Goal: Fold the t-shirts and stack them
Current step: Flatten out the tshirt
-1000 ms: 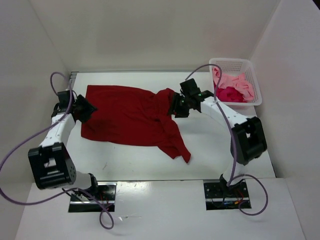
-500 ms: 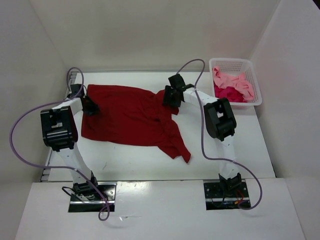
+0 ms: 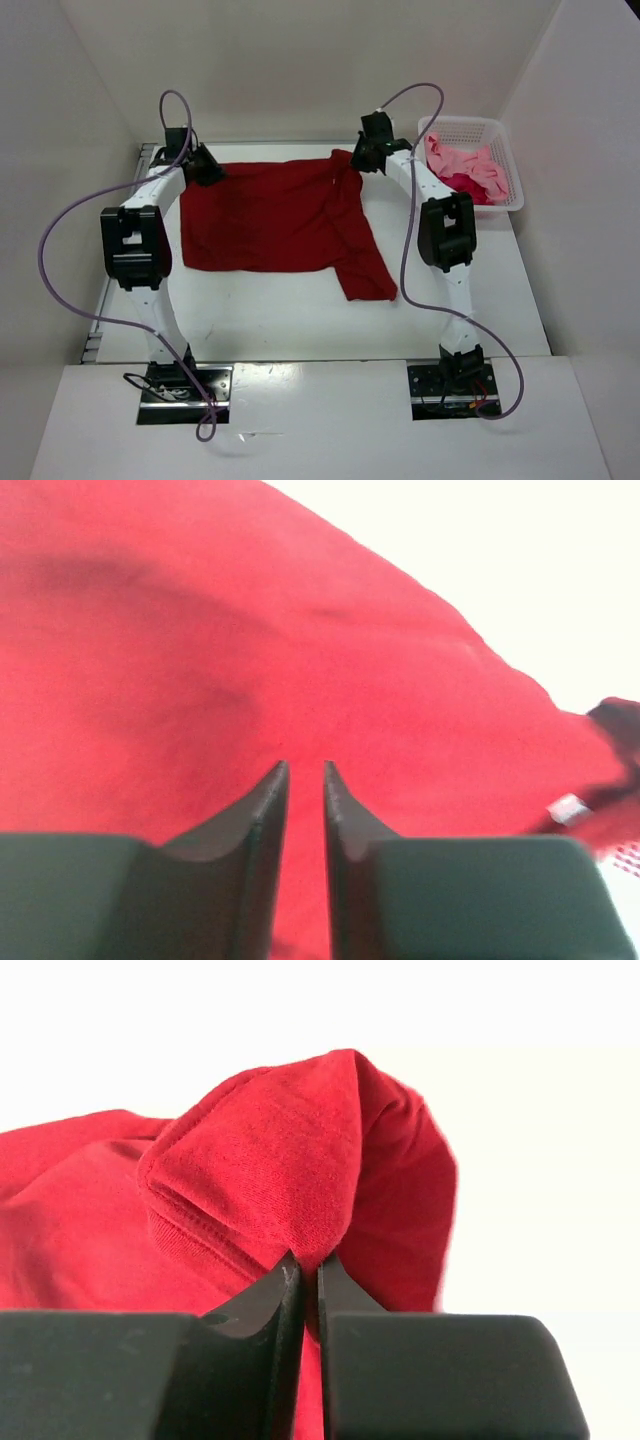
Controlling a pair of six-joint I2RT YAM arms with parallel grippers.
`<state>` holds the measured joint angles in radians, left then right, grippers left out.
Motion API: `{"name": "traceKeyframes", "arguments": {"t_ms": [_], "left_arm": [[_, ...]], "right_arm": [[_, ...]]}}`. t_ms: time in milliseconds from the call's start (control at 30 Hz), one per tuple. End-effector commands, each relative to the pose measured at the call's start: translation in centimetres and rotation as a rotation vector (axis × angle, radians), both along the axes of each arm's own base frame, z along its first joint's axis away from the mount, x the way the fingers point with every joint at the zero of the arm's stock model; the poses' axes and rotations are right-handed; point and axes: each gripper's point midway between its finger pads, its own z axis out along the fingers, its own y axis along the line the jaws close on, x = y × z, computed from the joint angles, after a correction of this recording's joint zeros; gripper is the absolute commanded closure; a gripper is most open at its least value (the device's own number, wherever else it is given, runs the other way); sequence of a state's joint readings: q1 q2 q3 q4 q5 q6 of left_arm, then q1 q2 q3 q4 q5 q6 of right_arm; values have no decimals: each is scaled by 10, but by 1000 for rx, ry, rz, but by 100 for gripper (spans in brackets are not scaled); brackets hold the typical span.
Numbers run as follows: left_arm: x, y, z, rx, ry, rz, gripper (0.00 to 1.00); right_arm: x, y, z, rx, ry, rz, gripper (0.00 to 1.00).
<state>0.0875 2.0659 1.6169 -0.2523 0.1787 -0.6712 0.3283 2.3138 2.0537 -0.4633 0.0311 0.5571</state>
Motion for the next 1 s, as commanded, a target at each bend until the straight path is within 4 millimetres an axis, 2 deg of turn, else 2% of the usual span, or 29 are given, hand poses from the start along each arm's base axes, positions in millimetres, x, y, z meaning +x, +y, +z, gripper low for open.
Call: {"name": "traceKeyframes", "arguments": {"t_ms": [0,33,67,100,133,167,200,233,267,300,333,367,400,433,467,533,567,733,767,833,867,900,967], "left_arm": [[-1,-1,73,-22,-144,1,69],[-7,2,78,-1,-152,8,61],[-19,9,74,33,-119,36,56],[-33,12,90,59,-143,48,53],[-58,13,60,65,-66,60,49],[-73,17,69,89,-80,86,42],[-87,18,60,95,-56,93,40],[-100,16,50,77,-29,107,38],[-112,14,50,66,-32,117,38],[-130,9,25,43,26,112,37],[-139,6,16,20,53,120,37],[-144,5,10,13,60,126,37],[-149,4,6,13,71,126,37],[-151,6,2,15,77,144,36],[-153,6,-2,15,86,144,36],[-150,8,-5,17,87,161,36],[-151,8,-14,10,112,167,38],[-149,5,-33,-21,153,182,43],[-146,5,-35,-28,150,190,44],[-145,5,-36,-36,142,198,44],[-144,6,-32,-36,133,210,44],[-144,6,-32,-36,133,210,44],[-138,11,-28,-19,125,226,45]], "right_arm": [[3,-30,20,-52,-30,-76,89],[2,-32,23,-55,-41,-83,89],[1,-40,25,-47,-37,-105,80],[1,-43,36,-28,-55,-101,70],[-2,-43,39,-29,-52,-101,60],[-5,-43,42,-25,-47,-94,48],[-9,-44,41,-29,-34,-93,44],[-14,-45,53,-25,-46,-94,42],[-17,-48,57,0,-41,-106,41],[-27,-48,49,8,-12,-101,40],[-33,-47,68,33,-39,-97,40],[-45,-46,56,53,-6,-93,40],[-53,-45,57,69,-2,-91,40],[-57,-44,63,91,-19,-85,40],[-75,-43,63,118,-3,-73,40],[-90,-41,63,146,6,-56,41],[-104,-42,63,154,11,-45,42],[-143,-38,58,185,49,10,42],[-155,-36,48,178,75,18,42],[-166,-33,52,187,66,35,42],[-177,-31,42,179,91,57,42],[-181,-32,42,179,90,57,42],[-194,-34,29,176,125,62,42]]}}
